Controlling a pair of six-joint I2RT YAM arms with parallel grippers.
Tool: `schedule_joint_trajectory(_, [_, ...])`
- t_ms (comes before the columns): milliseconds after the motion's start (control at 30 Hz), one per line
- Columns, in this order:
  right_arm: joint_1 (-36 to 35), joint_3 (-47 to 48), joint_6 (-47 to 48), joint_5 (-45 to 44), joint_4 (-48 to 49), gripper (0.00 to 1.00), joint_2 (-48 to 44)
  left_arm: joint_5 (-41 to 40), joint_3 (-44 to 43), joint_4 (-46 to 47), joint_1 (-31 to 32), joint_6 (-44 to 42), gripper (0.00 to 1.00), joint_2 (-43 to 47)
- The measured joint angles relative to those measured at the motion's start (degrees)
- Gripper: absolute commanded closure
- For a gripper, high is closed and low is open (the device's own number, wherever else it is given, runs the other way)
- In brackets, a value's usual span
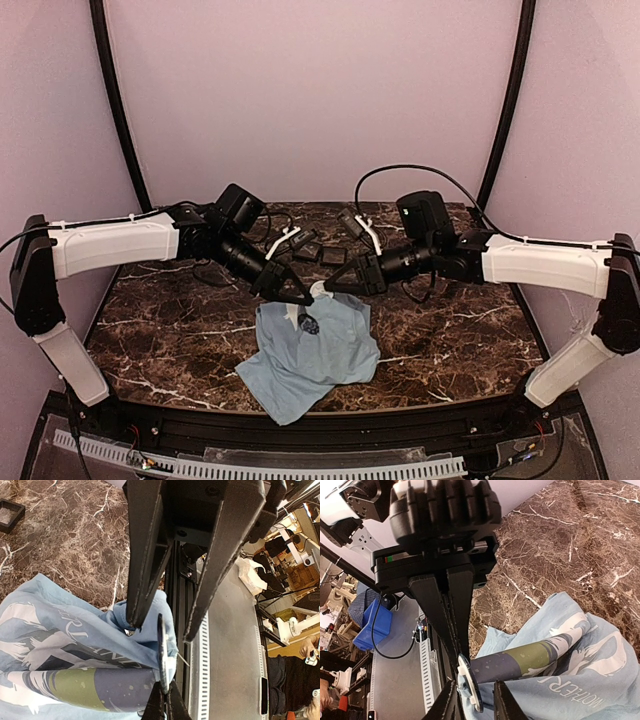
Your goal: Remove the brooch from the garment
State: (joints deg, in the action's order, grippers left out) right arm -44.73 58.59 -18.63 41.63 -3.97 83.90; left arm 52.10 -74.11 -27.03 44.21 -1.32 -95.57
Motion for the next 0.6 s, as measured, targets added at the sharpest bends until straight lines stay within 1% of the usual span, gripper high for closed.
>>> schedule_joint_trajectory(167, [0.0,0.0,-0.2,1.4,0.6,0.85,1.0,0.0,0.0,0.0,0.0,0.0,0.99,0.0])
schedule_joint_trajectory(267, [0.0,0.0,-0.3,2.4,1.0,1.0,1.7,0.0,0.0,0.0,0.0,0.0,0.99,0.0])
schedule_joint_trajectory(300, [0.0,0.0,-0.5,2.6,1.1,1.0,1.9,0.0,0.0,0.0,0.0,0.0,0.97,0.0])
schedule_joint_trajectory(333, [0.0,0.0,-0.3,3.0,1.1,1.0,2.1,-0.1,0.0,-0.3,0.0,0.1,0.94,0.0])
schedule_joint_trajectory(367, [0.0,0.0,-0.1,3.4,1.1,1.0,2.1,0.0,0.0,-0.4,-0.1,0.1,0.85,0.0])
schedule_joint_trajectory(400, [0.0,0.0,0.0,3.5,1.2,1.0,2.1,0.0,0.0,-0.5,-0.1,0.2,0.81,0.0])
schedule_joint_trajectory(433, [0.0,0.0,-0.1,3.5,1.4,1.0,2.1,0.0,0.0,-0.3,-0.1,0.0,0.72,0.0])
schedule_joint_trajectory(467, [0.0,0.0,-0.1,3.4,1.3,1.0,2.1,0.0,0.0,-0.2,-0.1,0.1,0.69,0.0])
schedule_joint_trajectory(500, [0.0,0.0,-0.1,3.2,1.3,1.0,2.1,0.0,0.0,0.0,0.0,0.0,0.63,0.0])
schedule_joint_trajectory(567, [0.0,0.0,-0.2,3.0,1.3,1.0,2.1,0.2,0.0,0.2,0.0,0.0,0.57,0.0])
schedule_joint_trajectory(600, [0.0,0.0,-0.3,2.8,1.4,1.0,2.1,0.2,-0.1,0.2,0.0,-0.1,0.55,0.0])
